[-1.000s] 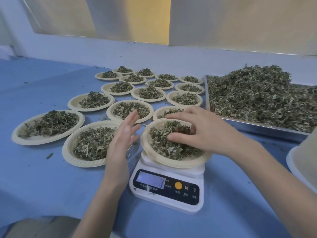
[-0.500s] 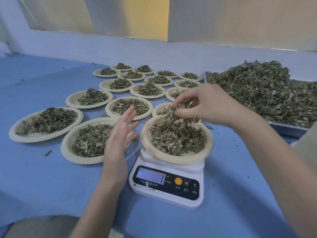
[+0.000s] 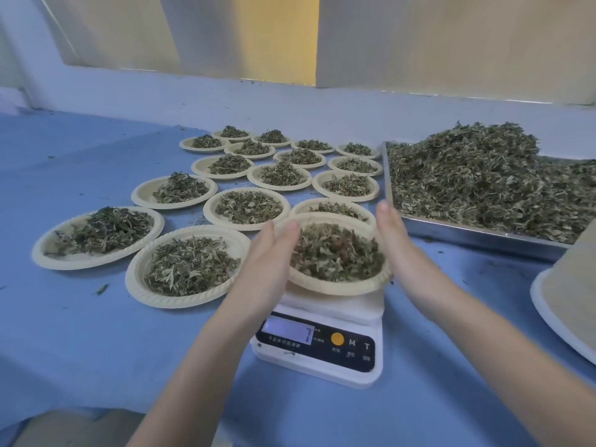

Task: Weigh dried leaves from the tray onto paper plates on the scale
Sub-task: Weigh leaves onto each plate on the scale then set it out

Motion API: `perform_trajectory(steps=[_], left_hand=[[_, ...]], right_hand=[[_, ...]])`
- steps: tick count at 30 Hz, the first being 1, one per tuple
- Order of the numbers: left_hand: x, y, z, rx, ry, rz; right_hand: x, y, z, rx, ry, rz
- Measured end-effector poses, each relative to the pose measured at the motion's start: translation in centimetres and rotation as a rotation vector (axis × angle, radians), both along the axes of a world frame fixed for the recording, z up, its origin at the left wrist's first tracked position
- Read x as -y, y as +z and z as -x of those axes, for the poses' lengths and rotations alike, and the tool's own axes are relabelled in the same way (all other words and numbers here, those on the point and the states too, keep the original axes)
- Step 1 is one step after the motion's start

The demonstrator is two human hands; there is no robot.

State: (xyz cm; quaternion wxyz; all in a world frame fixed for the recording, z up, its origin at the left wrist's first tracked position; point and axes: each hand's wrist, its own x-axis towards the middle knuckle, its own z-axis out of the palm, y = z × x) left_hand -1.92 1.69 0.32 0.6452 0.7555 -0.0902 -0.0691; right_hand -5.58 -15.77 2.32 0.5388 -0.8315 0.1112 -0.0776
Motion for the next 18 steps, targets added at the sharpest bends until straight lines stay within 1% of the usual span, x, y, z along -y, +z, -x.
perform_trajectory(steps=[3, 7, 10, 12, 16, 18], left_hand=[[-0.5, 2.1, -1.5, 0.059, 0.060, 0.081], [-3.0, 5.5, -5.2, 0.128, 0.209, -0.012], [-5.8, 7.2, -8.1, 0.141, 0.305, -0.059], [-7.5, 8.2, -10.3, 0.121, 0.360, -0.097], [-10.7, 9.4, -15.5, 0.129, 0.414, -0.170], [-12.7, 10.0, -18.8, 0.130, 0.449, -0.204]], right_hand=[[-1.2, 2.6, -1.9, 0.117, -0.052, -0.084], [-4.0, 5.5, -5.9, 0.188, -0.080, -0.152], [-6.8, 6.5, -9.7, 0.224, -0.051, -0.158], [-8.6, 6.8, -12.3, 0.197, -0.029, -0.184], [-12.2, 6.9, -18.2, 0.118, -0.026, -0.325], [-13.9, 7.0, -21.2, 0.057, -0.003, -0.342]])
